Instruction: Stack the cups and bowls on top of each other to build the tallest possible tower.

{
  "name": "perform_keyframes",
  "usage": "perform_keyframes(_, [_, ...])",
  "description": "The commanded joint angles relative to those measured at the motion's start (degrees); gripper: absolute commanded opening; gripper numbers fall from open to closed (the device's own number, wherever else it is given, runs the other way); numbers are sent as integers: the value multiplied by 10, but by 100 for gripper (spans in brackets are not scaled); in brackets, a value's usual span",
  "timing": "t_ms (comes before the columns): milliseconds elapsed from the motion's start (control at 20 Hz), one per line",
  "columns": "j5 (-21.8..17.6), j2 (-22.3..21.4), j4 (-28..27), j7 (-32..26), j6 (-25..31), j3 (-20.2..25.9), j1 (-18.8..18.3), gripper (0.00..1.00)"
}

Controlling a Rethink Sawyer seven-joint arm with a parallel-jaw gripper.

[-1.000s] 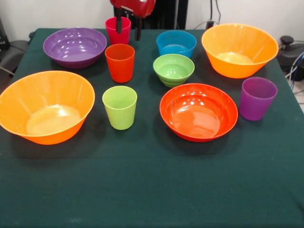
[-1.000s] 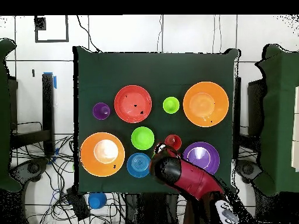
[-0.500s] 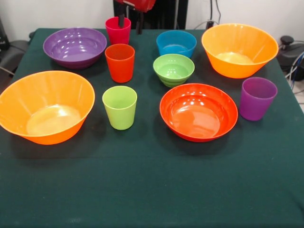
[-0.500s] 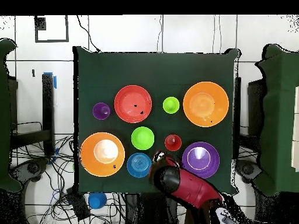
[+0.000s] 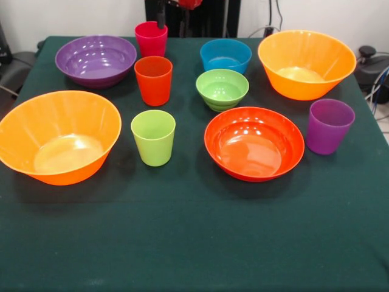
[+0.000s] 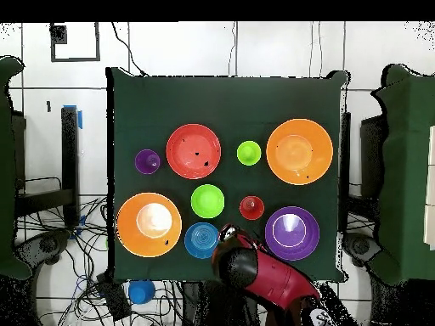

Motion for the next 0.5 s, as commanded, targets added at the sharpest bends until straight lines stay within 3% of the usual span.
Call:
perform_keyframes(50, [-26,30,31,84,-25,43,7,100])
perform_keyframes(500, [-57,58,49,86,-74,36,-13,100])
